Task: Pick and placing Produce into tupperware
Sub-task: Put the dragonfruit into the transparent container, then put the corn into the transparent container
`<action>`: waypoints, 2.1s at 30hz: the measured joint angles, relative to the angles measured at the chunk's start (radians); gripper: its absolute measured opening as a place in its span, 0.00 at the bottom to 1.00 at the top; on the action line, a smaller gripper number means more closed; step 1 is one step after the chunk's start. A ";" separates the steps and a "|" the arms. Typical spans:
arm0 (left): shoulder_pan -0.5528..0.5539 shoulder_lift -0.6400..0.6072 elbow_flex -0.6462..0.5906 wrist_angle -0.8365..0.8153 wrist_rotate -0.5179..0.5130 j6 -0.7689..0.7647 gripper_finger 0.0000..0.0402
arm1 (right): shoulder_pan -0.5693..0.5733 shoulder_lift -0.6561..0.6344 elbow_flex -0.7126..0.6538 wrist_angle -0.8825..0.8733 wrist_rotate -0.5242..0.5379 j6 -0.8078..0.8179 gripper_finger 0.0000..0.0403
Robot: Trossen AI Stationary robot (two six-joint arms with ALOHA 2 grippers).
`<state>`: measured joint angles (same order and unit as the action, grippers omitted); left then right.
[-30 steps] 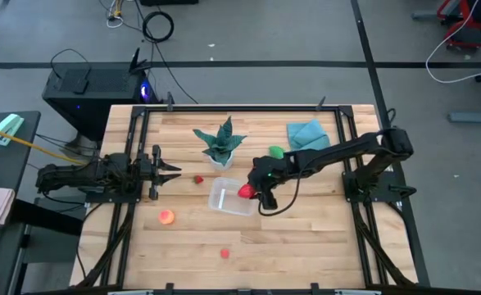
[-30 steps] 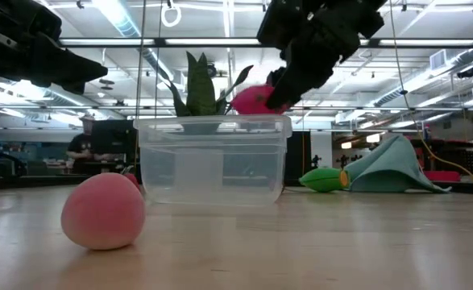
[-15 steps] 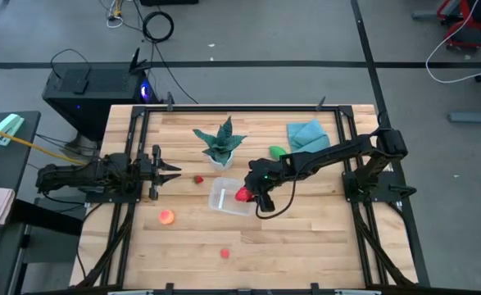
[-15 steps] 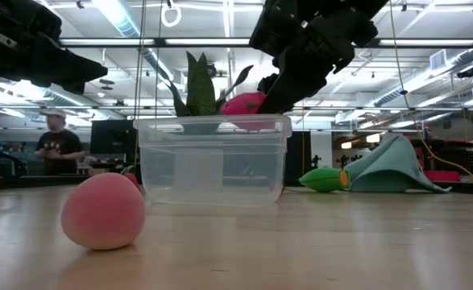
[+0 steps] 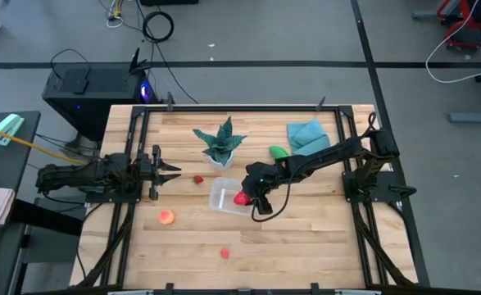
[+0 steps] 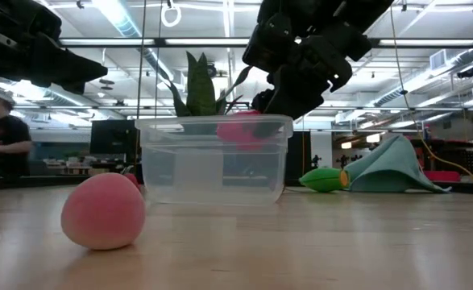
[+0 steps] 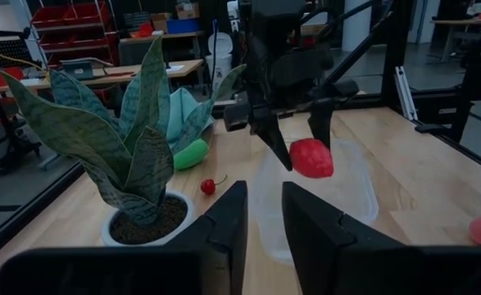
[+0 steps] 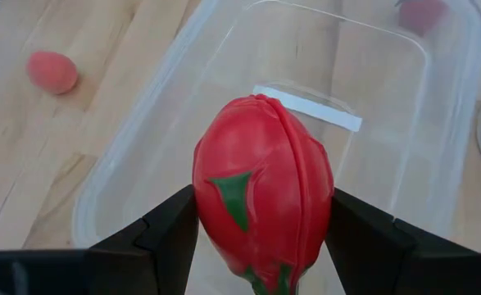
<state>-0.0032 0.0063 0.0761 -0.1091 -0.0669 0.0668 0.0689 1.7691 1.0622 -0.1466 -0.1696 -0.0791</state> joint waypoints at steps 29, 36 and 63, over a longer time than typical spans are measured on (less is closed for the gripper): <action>0.000 0.000 0.000 0.000 0.000 -0.001 0.20 | 0.008 -0.004 0.066 -0.075 0.012 -0.052 0.66; 0.000 0.000 0.000 0.000 0.000 -0.001 0.22 | 0.008 -0.006 0.287 -0.413 0.080 -0.040 0.66; 0.000 0.000 0.000 -0.019 0.000 -0.003 0.20 | -0.145 -0.721 -0.595 0.124 0.104 0.297 0.59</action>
<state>-0.0032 0.0063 0.0761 -0.1284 -0.0673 0.0639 -0.0758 1.0482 0.4673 -0.0225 -0.0652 0.2176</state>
